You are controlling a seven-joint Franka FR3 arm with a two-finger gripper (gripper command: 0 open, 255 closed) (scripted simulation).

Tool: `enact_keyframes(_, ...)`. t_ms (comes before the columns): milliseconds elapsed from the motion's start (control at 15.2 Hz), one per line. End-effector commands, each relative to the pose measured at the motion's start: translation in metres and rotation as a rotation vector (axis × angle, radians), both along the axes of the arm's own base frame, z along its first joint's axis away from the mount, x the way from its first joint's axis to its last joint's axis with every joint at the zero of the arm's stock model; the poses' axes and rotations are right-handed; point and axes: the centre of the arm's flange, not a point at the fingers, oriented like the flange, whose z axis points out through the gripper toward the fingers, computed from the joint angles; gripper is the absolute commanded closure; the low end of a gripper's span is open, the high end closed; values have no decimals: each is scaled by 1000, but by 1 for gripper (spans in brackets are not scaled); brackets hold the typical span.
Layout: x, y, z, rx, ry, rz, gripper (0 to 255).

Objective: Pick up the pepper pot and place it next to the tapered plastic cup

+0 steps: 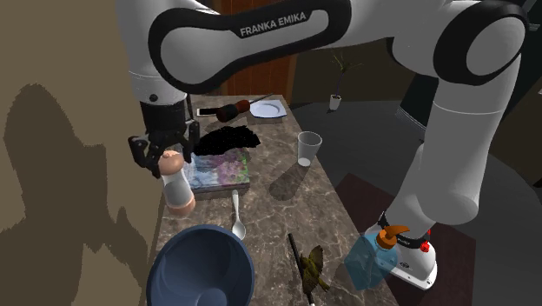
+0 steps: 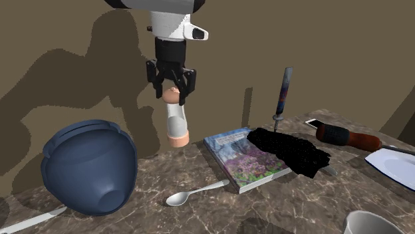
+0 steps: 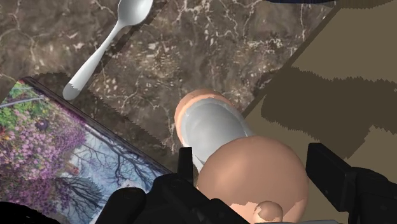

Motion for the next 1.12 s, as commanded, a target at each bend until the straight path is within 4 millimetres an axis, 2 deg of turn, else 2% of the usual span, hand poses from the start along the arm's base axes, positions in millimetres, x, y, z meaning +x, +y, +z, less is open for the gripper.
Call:
enact_keyframes(0, 0, -1, 11, 0, 0, 0, 255)
enact_keyframes(1056, 0, -1, 95, 0, 0, 0, 255)
